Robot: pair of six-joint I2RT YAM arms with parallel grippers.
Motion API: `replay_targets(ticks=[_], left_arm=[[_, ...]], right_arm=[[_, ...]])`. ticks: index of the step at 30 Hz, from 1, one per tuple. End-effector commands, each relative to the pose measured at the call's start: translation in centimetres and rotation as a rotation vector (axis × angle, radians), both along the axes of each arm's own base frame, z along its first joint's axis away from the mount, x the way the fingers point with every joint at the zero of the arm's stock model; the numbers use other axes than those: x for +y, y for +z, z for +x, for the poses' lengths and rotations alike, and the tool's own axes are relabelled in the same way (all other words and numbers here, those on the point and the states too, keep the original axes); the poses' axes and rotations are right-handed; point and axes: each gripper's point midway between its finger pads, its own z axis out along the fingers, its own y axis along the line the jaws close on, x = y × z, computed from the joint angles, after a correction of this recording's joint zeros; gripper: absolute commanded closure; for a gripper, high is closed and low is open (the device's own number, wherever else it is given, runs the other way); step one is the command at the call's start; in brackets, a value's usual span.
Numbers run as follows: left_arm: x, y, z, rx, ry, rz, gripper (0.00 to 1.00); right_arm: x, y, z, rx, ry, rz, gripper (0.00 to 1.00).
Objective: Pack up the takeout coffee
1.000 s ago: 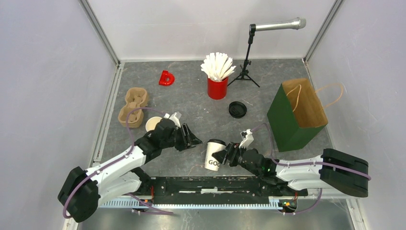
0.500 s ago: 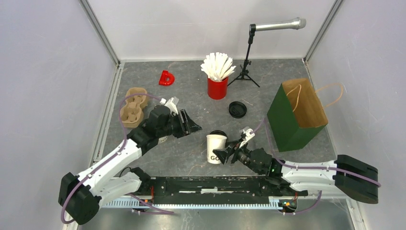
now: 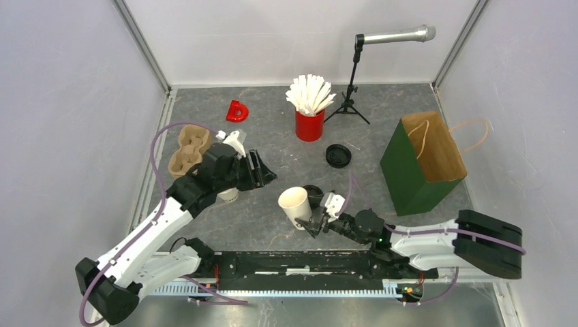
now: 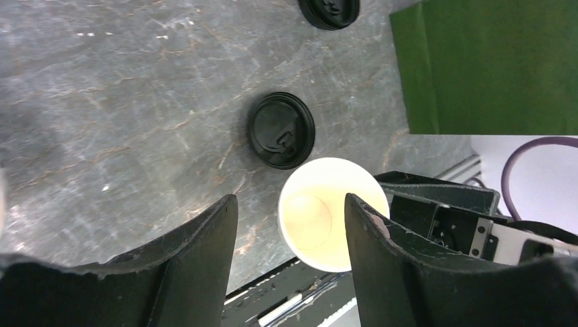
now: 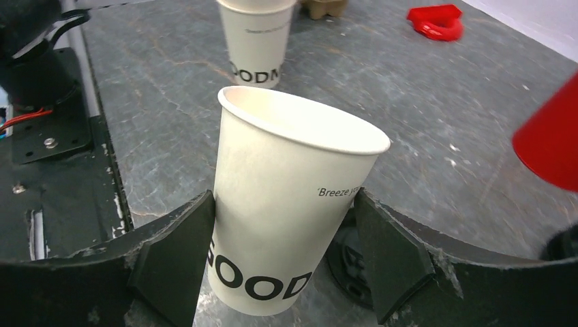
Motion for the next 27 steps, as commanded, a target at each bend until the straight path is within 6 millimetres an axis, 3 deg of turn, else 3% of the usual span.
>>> replay_targets(ticks=[1,6,10,21,25,27], left_arm=[[3.0,0.5,0.0,-0.047,0.061,0.125,0.34],[4.3,-1.7,-1.0,-0.007,0.078,0.173,0.35],[3.2,-3.4,-1.8,0.033,0.015,0.140,0.37],[0.8,-5.4,-2.6,0.081,-0.091,0.067,0.39],[1.4,-6.0,-2.3,0.078,-0.091,0.119,0.38],[1.8,-6.5,-2.3,0.089,-0.097,0.162,0.36]], right_arm=[[3.7,5.2,-1.1,-0.171,0.147,0.127,0.21],[5.0,4.7,-1.4,-0.227,0.189,0.138,0.20],[5.2,3.0,-1.1,-0.265,0.190,0.079,0.17],[3.8,1.1,-1.7,-0.254,0.189,0.089,0.16],[2.5,2.3,-1.9,-0.197,0.160,0.154,0.17],[2.2,2.0,-1.7,-0.125,0.141,0.143,0.16]])
